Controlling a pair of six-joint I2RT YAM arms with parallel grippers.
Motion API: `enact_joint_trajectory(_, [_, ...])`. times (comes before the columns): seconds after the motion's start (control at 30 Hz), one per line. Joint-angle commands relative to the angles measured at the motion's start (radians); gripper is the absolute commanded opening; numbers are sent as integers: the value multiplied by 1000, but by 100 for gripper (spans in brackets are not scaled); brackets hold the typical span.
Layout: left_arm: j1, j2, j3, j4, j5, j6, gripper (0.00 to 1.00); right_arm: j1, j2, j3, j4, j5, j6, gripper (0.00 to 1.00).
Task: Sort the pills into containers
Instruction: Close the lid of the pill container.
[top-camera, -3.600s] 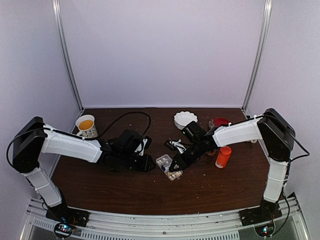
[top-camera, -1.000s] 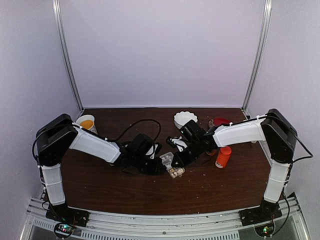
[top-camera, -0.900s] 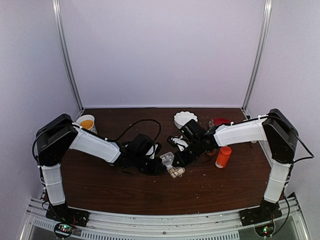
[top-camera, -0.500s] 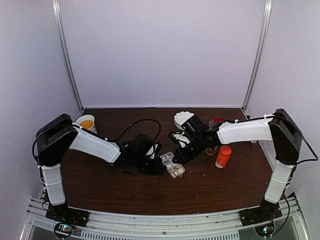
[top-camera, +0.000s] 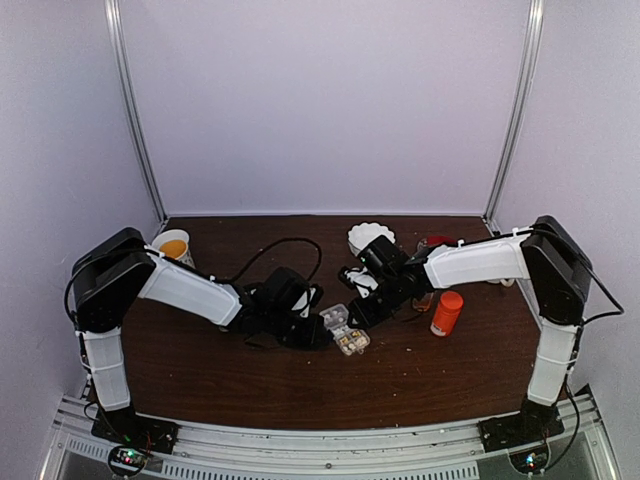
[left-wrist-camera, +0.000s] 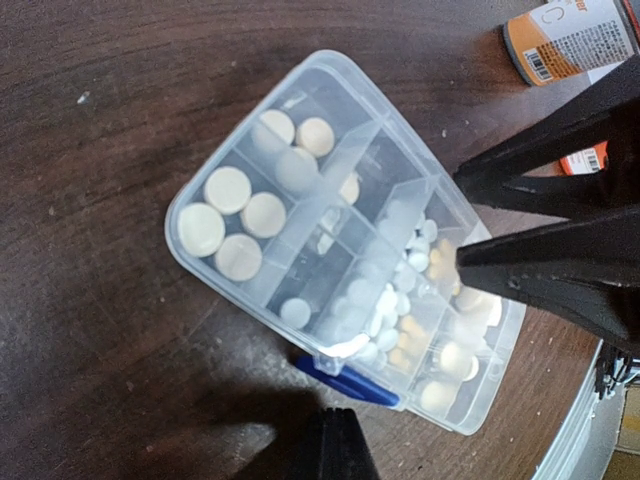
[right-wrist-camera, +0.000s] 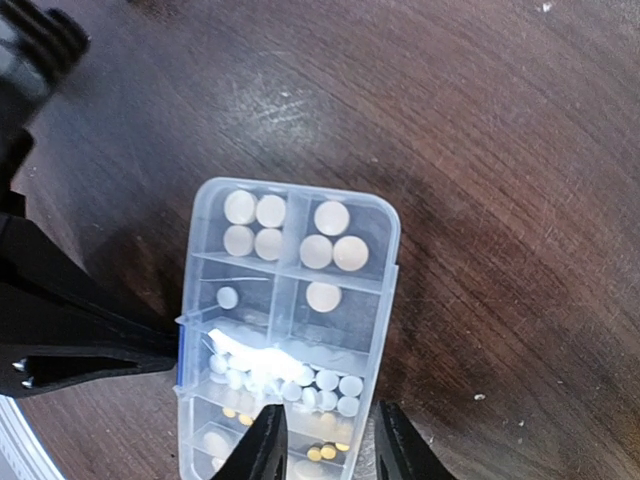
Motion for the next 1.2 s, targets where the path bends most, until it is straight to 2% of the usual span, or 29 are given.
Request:
enact_joint_trajectory(0.0, [0, 5, 21, -18, -22, 11, 0, -6, 29, 14, -5, 11, -13, 31])
enact_joint_trajectory(0.4, [6, 50, 57, 0, -9, 12, 0, -6, 49, -8, 5, -38, -25, 27])
enact_joint_trajectory(0.73, [5, 80, 35, 119, 18, -31, 0, 3, 47, -44, 72, -141, 14, 23])
enact_joint_trajectory(0.87, [6, 80, 23, 148, 6, -35, 0, 5, 35, -60, 80, -135, 22, 23])
enact_joint_trajectory(1.0, [7, 18, -12, 123, -49, -13, 0, -14, -12, -72, 80, -70, 28, 26])
enact_joint_trajectory(1.17, [7, -148, -66, 15, -173, 44, 0, -27, -130, -86, 71, 24, 11, 28])
